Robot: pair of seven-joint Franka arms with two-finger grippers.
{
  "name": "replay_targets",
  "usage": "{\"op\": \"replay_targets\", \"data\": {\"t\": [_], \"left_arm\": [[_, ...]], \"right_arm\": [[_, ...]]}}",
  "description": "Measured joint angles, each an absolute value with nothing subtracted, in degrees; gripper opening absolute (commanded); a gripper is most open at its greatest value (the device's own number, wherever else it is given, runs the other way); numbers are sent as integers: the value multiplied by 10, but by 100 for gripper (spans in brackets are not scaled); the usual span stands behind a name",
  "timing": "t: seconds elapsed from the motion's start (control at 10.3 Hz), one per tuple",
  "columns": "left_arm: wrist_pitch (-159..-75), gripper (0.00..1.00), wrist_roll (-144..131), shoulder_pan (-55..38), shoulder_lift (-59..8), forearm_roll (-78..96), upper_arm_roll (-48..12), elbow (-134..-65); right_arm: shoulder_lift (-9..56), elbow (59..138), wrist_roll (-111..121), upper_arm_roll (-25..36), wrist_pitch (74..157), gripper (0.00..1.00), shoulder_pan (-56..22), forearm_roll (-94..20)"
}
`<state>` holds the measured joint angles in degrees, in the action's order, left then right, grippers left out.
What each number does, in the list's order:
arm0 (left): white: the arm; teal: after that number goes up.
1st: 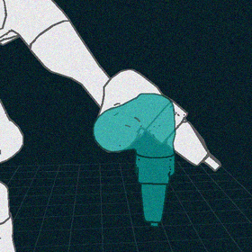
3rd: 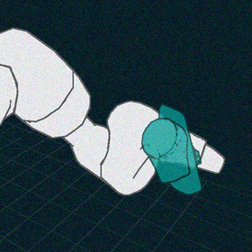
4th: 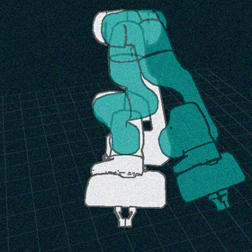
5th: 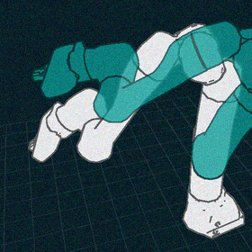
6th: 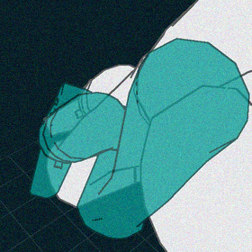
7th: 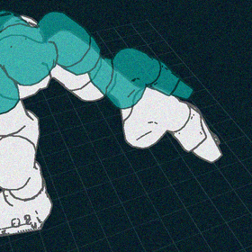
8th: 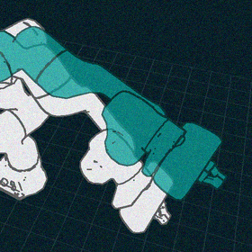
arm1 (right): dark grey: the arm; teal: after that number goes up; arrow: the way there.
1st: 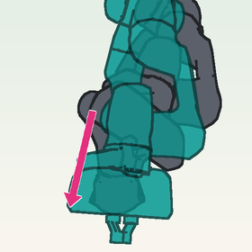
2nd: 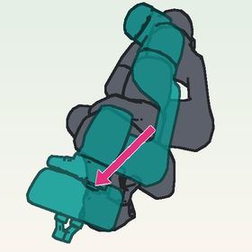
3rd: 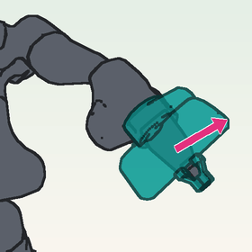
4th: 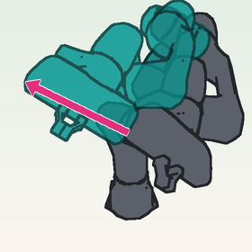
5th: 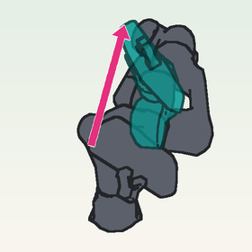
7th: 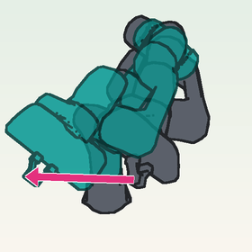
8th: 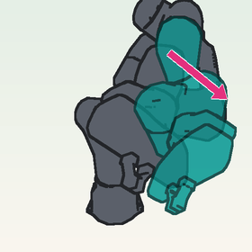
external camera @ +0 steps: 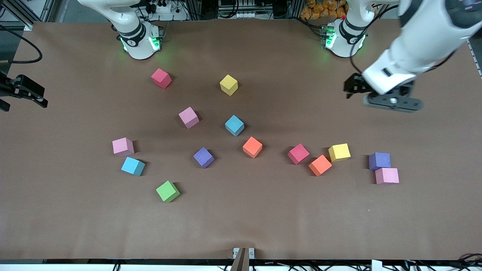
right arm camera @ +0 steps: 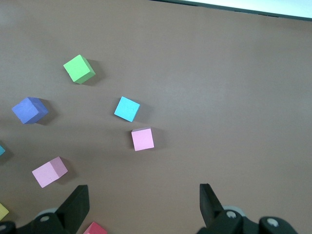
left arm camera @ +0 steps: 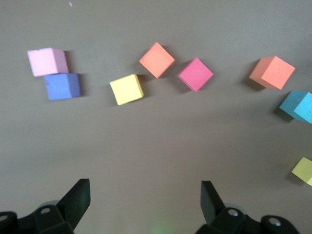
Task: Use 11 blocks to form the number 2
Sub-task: 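Move the left gripper toward the yellow cube while the right gripper swings out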
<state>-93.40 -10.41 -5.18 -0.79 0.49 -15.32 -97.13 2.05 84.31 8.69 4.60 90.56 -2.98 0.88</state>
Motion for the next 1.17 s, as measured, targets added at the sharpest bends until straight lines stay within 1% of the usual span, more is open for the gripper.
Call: {"op": "replay_targets", "data": {"t": [0.2, 0.49, 0.68, 0.98, 1.17], "left_arm": [[-941, 100, -150, -53, -8, 5, -186, -991], [-979, 100, -238, -55, -10, 5, -234, -1029], [-991, 100, -286, -65, -12, 26, -240, -1039], [-1022, 100, -361, -82, -17, 54, -241, -1061], [-1058, 100, -436, -110, -23, 67, -243, -1082]], "right_arm": [[32, 843, 88, 42, 905, 100, -46, 8], [62, 843, 88, 41, 905, 100, -77, 8], [79, 843, 88, 41, 888, 100, -95, 8], [96, 843, 87, 38, 800, 100, -133, -2], [95, 842, 87, 36, 786, 100, -157, -31]]}}
